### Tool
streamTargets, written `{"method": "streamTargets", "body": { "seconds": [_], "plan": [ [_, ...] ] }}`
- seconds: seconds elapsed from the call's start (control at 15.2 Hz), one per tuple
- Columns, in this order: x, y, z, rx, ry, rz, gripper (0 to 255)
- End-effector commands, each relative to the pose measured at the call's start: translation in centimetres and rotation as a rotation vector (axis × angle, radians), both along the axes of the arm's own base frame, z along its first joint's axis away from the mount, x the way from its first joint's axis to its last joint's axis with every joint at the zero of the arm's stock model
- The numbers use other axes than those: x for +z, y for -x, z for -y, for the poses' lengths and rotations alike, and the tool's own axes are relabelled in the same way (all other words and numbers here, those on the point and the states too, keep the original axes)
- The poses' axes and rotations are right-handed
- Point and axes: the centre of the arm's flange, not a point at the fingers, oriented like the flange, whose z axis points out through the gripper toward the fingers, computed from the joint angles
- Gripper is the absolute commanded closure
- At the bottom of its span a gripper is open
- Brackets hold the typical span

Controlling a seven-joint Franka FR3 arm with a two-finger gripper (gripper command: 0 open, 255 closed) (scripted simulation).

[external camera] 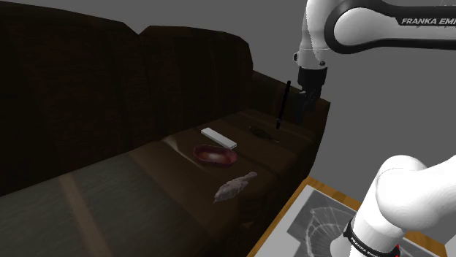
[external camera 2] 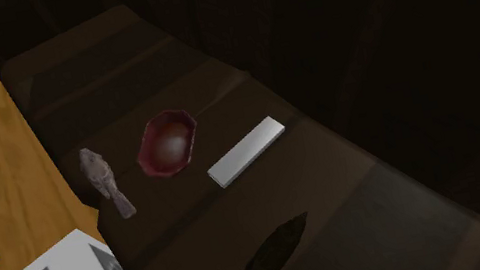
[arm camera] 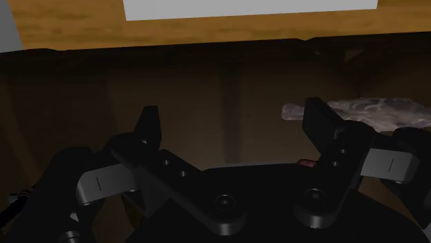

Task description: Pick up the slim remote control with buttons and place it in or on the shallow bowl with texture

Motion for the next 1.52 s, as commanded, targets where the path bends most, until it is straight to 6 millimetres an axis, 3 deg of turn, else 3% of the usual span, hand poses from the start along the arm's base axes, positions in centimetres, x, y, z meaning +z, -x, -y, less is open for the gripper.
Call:
{"method": "streamTargets", "body": {
  "seconds": [0.0,1.45],
  "plan": [
    [0.0,0.0,0.0,0.0,0.0,0.0,0],
    [-14.3,-24.2,2.2,0.019,-0.1,0.057,0]
  ]
}}
